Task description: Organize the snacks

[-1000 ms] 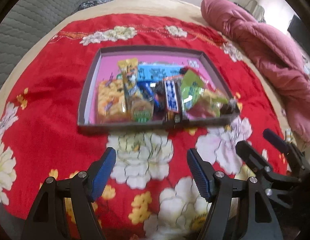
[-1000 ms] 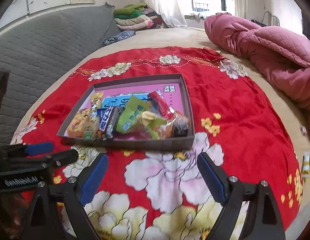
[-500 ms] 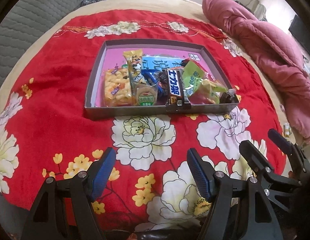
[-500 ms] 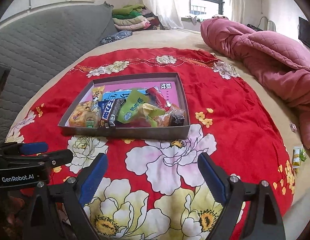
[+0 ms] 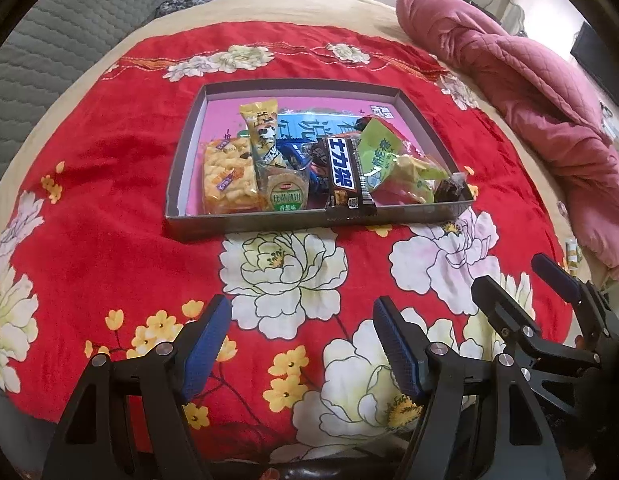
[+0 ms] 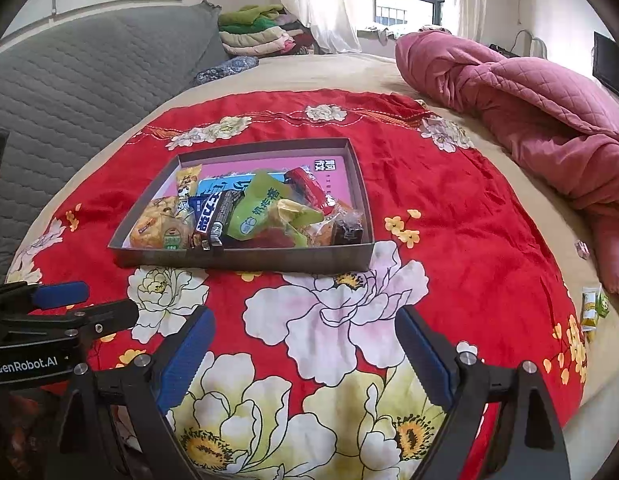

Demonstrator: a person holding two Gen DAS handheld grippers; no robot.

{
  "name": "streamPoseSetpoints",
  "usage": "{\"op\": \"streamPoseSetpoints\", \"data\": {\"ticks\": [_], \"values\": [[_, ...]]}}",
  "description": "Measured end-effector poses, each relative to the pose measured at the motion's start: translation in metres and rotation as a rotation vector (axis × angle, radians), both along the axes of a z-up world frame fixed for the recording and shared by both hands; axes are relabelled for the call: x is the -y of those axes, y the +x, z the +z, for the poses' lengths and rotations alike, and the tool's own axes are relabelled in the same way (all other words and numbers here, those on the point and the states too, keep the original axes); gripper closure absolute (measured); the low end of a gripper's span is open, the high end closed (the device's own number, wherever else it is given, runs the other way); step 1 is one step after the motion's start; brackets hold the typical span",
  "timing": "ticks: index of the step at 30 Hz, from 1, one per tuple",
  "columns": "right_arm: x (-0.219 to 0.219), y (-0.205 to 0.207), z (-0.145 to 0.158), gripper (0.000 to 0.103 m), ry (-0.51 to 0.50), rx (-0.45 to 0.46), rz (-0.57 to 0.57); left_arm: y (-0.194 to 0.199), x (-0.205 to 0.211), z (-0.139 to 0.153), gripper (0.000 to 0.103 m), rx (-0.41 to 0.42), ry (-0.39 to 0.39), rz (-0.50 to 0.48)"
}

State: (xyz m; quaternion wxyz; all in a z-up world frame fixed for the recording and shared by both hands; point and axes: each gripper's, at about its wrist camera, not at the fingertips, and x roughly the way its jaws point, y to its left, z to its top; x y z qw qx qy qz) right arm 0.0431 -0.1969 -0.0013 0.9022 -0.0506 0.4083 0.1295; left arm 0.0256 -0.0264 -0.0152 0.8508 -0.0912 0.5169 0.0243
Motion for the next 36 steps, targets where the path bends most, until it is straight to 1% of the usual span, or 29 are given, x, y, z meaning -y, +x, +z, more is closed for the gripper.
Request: {"op": "streamPoseSetpoints", "data": {"ticks": [36], "values": [[0.0004, 0.0016, -0.0034, 0.011, 0.0, -0.008, -0.002, 0.003, -0.004, -0.0058, 0.028, -0.017, 0.012, 0.018]]}}
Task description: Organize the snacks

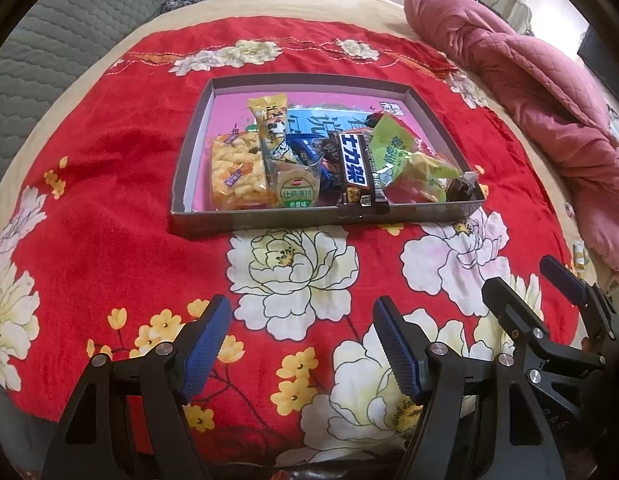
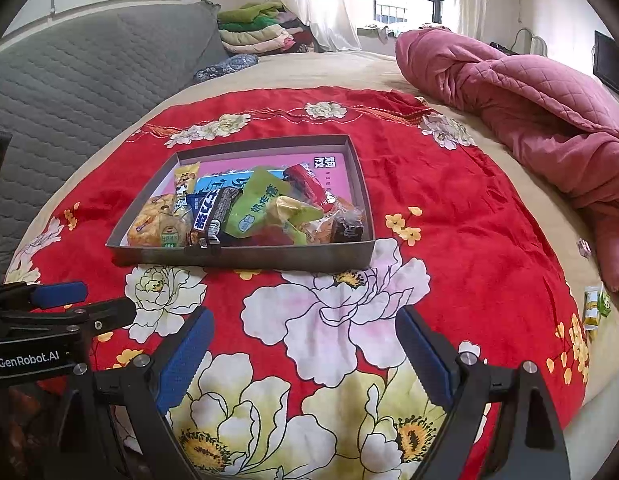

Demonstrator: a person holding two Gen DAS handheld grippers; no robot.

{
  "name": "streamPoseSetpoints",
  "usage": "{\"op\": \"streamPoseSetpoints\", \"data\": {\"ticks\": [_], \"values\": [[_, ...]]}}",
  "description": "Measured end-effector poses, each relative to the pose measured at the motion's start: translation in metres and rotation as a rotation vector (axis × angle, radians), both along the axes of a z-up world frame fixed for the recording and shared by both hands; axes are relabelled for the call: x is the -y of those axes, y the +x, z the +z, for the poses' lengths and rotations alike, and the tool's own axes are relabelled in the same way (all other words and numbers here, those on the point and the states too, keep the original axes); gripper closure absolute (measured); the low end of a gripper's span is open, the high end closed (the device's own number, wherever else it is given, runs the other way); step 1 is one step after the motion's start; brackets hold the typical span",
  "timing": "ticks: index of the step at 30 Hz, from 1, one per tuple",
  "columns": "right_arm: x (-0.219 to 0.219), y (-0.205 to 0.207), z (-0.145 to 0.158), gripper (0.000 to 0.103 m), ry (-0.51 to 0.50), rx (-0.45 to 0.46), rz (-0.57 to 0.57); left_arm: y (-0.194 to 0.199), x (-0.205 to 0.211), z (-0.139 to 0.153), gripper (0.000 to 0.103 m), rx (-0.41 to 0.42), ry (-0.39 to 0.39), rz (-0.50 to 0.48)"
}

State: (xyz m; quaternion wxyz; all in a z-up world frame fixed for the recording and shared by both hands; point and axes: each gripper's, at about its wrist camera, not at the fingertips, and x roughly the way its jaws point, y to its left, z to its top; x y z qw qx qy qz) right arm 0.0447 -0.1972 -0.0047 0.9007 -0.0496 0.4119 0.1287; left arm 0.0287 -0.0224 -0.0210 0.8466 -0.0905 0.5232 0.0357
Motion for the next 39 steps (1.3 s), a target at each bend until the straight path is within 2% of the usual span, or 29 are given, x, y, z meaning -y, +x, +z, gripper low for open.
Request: {"op": "streamPoseSetpoints", "data": {"ticks": [16, 27, 31, 36, 39], "values": [[-0.003, 0.0, -0.001, 0.011, -0.004, -0.003, 0.014, 0.0, 0.003, 0.002, 0.028, 0.021, 0.011, -0.006], [-0.005, -0.001, -0.003, 0.011, -0.004, -0.006, 0.02, 0.004, 0.0, -0.012, 0.028, -0.034, 0.06, 0.03], [-0.006, -0.001, -0.003, 0.011, -0.002, -0.01, 0.023, 0.005, -0.001, -0.014, 0.028, -0.051, 0.048, 0.031], [-0.005, 0.002, -0.008, 0.011, 0.005, -0.023, 0.024, 0.007, -0.007, -0.011, 0.028, 0.0, 0.014, 0.031], [0.001, 0.007, -0.011, 0.011, 0.029, -0.03, 0.007, 0.013, -0.028, -0.01, 0.028, 0.023, -0.002, 0.083]]}}
